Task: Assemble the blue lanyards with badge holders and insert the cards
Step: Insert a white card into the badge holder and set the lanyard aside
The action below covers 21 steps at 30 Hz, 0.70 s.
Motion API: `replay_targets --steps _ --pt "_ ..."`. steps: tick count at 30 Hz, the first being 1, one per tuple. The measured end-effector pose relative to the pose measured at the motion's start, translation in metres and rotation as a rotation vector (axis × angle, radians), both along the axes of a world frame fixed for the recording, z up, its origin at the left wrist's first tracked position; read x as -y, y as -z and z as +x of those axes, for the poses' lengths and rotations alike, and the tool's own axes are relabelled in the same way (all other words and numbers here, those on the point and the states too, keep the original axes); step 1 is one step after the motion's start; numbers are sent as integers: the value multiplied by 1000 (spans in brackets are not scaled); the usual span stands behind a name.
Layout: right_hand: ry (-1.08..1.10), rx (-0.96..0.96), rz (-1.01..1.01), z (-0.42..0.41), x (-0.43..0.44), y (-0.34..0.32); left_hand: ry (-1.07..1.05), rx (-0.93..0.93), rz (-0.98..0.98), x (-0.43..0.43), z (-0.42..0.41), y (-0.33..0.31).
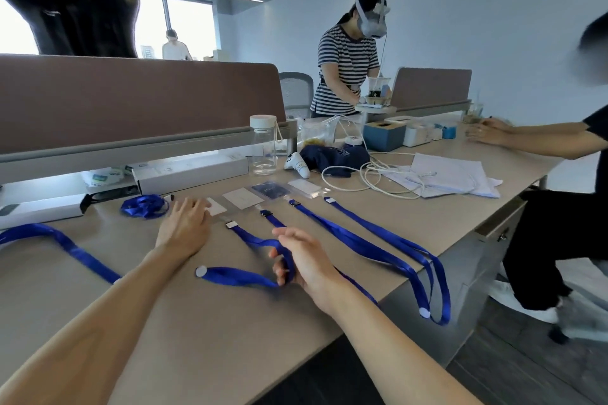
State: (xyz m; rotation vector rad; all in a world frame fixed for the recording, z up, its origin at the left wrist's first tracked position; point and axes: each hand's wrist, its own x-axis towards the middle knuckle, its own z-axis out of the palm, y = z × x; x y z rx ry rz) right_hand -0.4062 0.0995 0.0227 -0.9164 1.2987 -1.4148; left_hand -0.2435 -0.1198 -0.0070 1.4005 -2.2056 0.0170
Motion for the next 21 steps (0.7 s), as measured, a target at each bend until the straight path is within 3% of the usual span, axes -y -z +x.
replay_targets --steps 5,9,21 --pt "26 -33 -28 3 -4 -3 364 34 72 -53 -19 5" --pt "-4 -144 -34 1 -23 -4 259 134 160 -64 -20 -2" --pt "-45 -821 111 -42 -89 -21 245 223 172 -65 -18 3"
